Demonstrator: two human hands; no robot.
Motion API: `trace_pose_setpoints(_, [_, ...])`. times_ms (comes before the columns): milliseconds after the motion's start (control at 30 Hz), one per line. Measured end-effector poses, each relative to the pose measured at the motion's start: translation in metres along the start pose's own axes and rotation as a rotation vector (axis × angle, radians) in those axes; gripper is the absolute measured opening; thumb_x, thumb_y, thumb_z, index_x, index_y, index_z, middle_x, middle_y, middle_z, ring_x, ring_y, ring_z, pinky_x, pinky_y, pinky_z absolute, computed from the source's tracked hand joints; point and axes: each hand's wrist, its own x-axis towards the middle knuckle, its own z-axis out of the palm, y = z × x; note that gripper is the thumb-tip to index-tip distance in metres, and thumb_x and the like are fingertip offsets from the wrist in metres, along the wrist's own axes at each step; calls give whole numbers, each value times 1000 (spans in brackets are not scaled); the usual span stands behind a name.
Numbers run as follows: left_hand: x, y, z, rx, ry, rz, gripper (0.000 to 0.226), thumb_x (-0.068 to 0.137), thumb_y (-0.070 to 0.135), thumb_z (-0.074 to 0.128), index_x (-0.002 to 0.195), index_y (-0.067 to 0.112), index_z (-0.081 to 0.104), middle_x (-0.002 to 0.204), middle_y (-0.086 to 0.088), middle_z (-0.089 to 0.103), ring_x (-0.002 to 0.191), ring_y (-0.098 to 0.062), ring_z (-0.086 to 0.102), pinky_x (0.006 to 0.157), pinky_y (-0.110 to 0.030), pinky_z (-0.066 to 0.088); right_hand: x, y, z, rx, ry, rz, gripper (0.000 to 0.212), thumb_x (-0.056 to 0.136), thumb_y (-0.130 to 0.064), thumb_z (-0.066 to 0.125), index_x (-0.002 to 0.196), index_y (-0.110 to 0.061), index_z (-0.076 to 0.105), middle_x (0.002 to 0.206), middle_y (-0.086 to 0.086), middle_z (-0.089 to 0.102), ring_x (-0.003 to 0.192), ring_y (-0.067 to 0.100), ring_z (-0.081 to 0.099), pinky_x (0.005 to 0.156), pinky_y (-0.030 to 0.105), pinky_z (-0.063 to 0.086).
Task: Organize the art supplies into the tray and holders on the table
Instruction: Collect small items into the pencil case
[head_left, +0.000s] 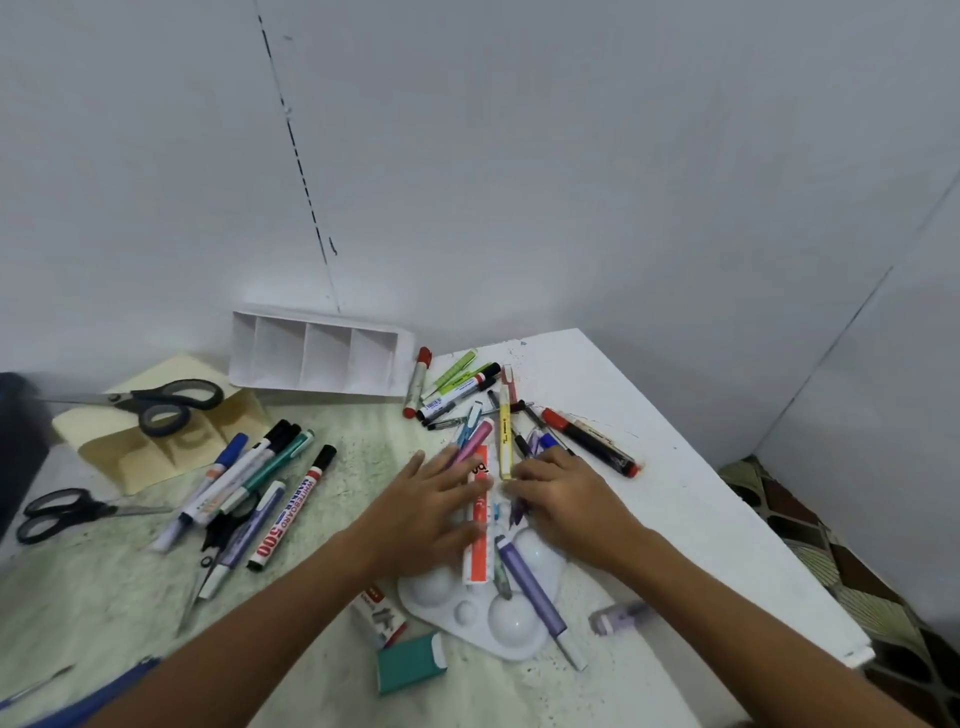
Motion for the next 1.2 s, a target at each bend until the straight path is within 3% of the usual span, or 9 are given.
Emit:
trace_pose_setpoints(233, [-15,-27,-8,-112,18,-47,63,92,66,39,146,34,40,159,10,22,150,-14,2,120,-48,5,22,21,-10,88,-125,-203,11,85,-22,71,93,-16,77,93,-1,71,90,20,56,75,37,49])
trace_pose_setpoints(333, [-17,-24,-9,-152,121,-79,66,86,73,43,134,29,56,151,6,40,147,-16,13,119,-54,8,30,20,-15,309,-107,-121,9,87,-16,70,94,-13,74,90,0,70,89,14,58,79,33,49])
trace_pose_setpoints(467, [-12,-14,-7,-90,182,-158,81,77,86,34,117,24,69,132,4,59,139,-21,34,117,-58,9,43,16,-23,696,41,107,11,91,-9,65,101,-14,65,89,-13,65,84,-8,61,76,10,46])
trace_pose_setpoints(567, [-8,-6,-9,35,209,-259,90,71,93,25,107,25,72,114,5,66,115,-19,49,103,-47,26,52,14,-27,923,164,232,5,97,-11,55,101,-14,55,81,4,66,71,7,65,69,26,53])
trace_pose_setpoints(667, [-6,1,-12,44,180,-356,81,73,90,31,109,28,69,107,9,66,92,-9,45,80,-31,25,58,13,-25,971,210,307,6,101,-15,48,102,-14,53,76,20,58,63,17,54,62,41,47])
trace_pose_setpoints(800, [-5,6,-21,-277,124,-503,48,76,59,69,113,29,67,85,16,61,72,1,55,59,-15,38,62,18,-19,894,-68,403,7,91,-13,65,97,-12,61,86,21,61,71,24,60,66,38,52])
trace_pose_setpoints(933, [-3,4,-31,-553,48,-647,48,69,28,82,107,30,53,84,15,59,64,2,62,48,-9,42,62,17,-14,717,-489,399,21,77,-11,80,94,-12,68,81,9,66,74,21,67,69,31,56])
trace_pose_setpoints(1033, [-4,-4,-37,-619,33,-724,28,75,14,74,93,27,57,94,3,64,76,-9,62,60,-24,53,62,10,-10,670,-580,390,27,71,-9,84,91,-16,67,74,0,61,64,12,60,59,25,48])
trace_pose_setpoints(1200, [-12,-14,-49,-819,18,-736,16,84,11,67,95,20,61,90,-3,65,82,-19,64,65,-29,52,62,4,-3,541,-588,371,28,69,-14,86,91,-14,69,85,3,70,77,18,69,76,38,59])
